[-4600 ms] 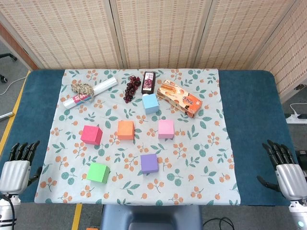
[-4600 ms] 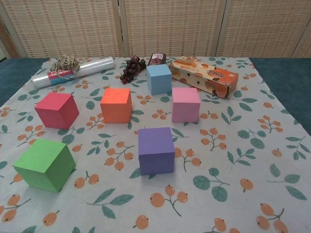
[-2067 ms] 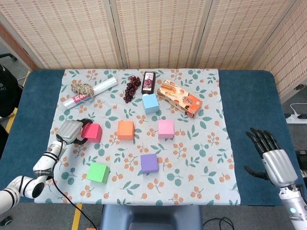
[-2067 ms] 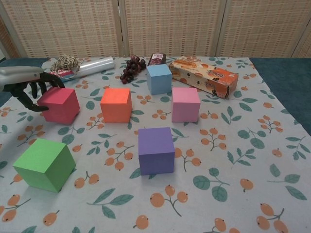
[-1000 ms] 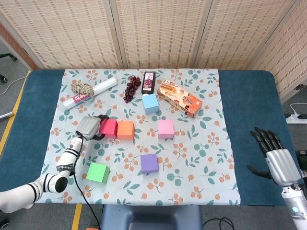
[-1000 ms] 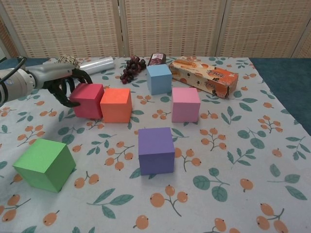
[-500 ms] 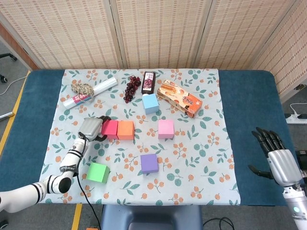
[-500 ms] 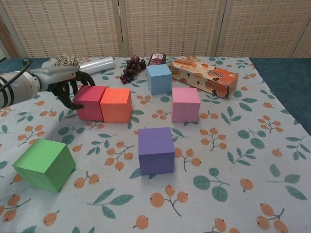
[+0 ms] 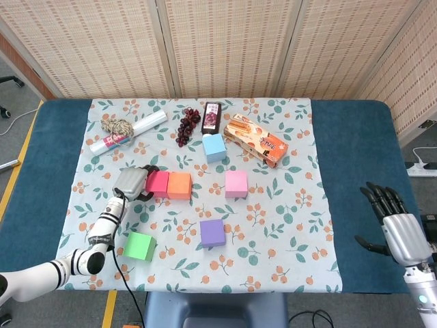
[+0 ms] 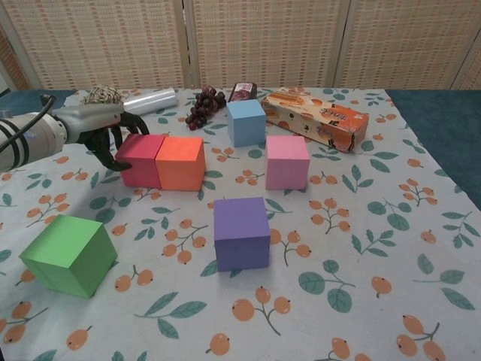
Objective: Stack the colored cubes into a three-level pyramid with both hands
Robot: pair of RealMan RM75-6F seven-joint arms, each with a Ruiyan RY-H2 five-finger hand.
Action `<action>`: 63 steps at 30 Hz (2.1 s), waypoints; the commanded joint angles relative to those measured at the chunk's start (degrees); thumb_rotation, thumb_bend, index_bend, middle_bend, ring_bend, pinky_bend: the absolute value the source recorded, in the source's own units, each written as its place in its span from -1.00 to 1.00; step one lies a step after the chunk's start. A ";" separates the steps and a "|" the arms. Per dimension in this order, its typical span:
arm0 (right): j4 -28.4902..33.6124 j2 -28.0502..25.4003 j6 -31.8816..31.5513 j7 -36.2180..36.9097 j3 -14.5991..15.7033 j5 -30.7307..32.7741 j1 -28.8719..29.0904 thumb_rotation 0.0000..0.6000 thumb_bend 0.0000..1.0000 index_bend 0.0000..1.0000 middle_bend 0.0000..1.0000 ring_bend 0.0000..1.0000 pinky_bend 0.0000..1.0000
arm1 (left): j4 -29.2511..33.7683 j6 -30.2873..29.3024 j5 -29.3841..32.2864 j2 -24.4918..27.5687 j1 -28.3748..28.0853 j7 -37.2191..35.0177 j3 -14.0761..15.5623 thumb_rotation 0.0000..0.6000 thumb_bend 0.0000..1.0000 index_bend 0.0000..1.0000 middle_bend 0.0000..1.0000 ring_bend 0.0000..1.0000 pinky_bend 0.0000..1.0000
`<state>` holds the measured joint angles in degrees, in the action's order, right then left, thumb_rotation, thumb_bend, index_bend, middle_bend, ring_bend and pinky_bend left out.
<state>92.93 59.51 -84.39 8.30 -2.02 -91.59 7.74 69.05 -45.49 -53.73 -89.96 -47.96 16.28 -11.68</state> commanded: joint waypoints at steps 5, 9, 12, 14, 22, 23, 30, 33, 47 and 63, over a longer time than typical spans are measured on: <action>-0.05 0.04 -0.02 0.03 -0.05 0.07 -0.04 1.00 -1.00 -1.00 -1.00 -1.00 -1.00 | -0.39 0.10 0.04 -0.37 -0.20 0.27 0.25 1.00 -0.33 -0.50 -0.22 -0.24 -0.19; -0.07 0.02 0.06 0.01 -0.09 0.18 -0.04 1.00 -1.00 -1.00 -1.00 -1.00 -1.00 | -0.46 0.00 0.11 -0.51 -0.22 0.24 0.25 1.00 -0.32 -0.51 -0.22 -0.24 -0.19; -0.02 -0.03 0.07 -0.03 -0.12 0.23 -0.05 1.00 -1.00 -1.00 -1.00 -1.00 -1.00 | -0.32 -0.12 0.01 -0.36 -0.17 0.25 0.31 1.00 -0.33 -0.51 -0.22 -0.24 -0.19; -0.01 -0.03 0.10 -0.06 -0.12 0.24 -0.04 1.00 -1.00 -1.00 -1.00 -1.00 -1.00 | -0.17 -0.17 -0.08 -0.21 -0.13 0.33 0.40 1.00 -0.33 -0.51 -0.22 -0.24 -0.19; 0.16 -0.09 0.03 -0.15 -0.18 0.14 -0.03 1.00 -1.00 -1.00 -1.00 -1.00 -1.00 | 0.47 -0.30 -0.11 0.33 -0.03 0.36 0.47 1.00 -0.33 -0.51 -0.22 -0.24 -0.20; 0.18 -0.09 0.01 -0.14 -0.16 0.12 -0.05 1.00 -1.00 -1.00 -1.00 -1.00 -1.00 | 0.45 -0.23 -0.04 0.28 -0.06 0.31 0.46 1.00 -0.33 -0.51 -0.22 -0.24 -0.20; 0.22 -0.11 -0.14 -0.23 -0.16 0.32 -0.26 1.00 -1.00 -1.00 -1.00 -1.00 -1.00 | -0.14 0.44 0.14 -0.11 -0.30 0.26 0.66 1.00 -0.32 -0.51 -0.22 -0.24 -0.20; 0.29 -0.17 -0.16 -0.27 -0.18 0.30 -0.27 1.00 -1.00 -1.00 -1.00 -1.00 -1.00 | -0.03 0.40 0.10 -0.14 -0.29 0.26 0.74 1.00 -0.33 -0.51 -0.22 -0.24 -0.20; 0.08 -0.13 -0.22 -0.02 -0.17 0.23 -0.35 1.00 -1.00 -1.00 -1.00 -1.00 -1.00 | 1.36 0.22 0.11 0.90 -0.12 0.49 1.00 1.00 -0.33 -0.53 -0.22 -0.24 -0.22; 0.00 -0.17 -0.26 0.07 -0.18 0.40 -0.53 1.00 -1.00 -1.00 -1.00 -1.00 -1.00 | 0.17 0.84 1.02 0.34 -0.93 0.78 0.62 1.00 -0.33 -0.54 -0.22 -0.25 -0.22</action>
<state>92.92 59.34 -84.65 8.38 -2.20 -91.19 7.21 69.21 -44.72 -52.76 -89.63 -48.85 17.05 -11.07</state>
